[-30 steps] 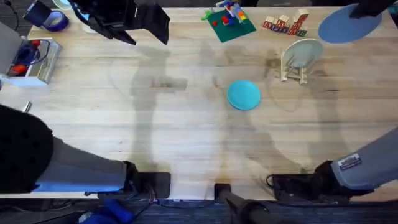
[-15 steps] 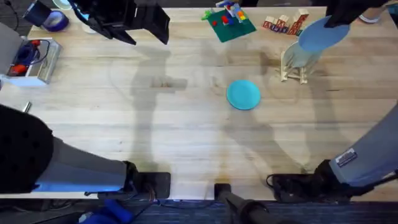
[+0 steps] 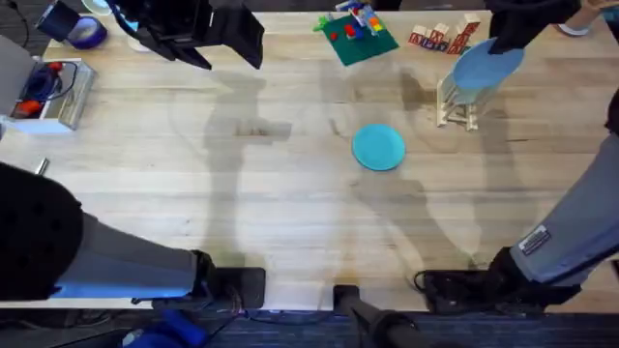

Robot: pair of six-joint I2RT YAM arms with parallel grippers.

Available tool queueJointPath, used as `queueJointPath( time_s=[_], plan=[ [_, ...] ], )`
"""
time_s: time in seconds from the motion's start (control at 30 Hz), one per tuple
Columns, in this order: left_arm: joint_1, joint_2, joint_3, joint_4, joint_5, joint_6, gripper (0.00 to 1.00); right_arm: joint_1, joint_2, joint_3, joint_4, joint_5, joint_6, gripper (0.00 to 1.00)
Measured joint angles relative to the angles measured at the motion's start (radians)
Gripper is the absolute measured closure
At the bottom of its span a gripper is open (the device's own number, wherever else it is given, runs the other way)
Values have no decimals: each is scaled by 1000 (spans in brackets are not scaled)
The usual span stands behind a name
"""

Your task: Pick up the plates from the table one by one and place each into a slot on the dish rack.

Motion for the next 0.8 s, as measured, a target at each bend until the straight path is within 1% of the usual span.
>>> queueJointPath(
  time_s=[0.27,0.8],
  plan=[
    [0,0,0,0,0,0,6,0,13,0,-2,-32,0,970],
    [0,0,0,0,0,0,6,-13,13,-16,-7,-37,24,970]
  ],
)
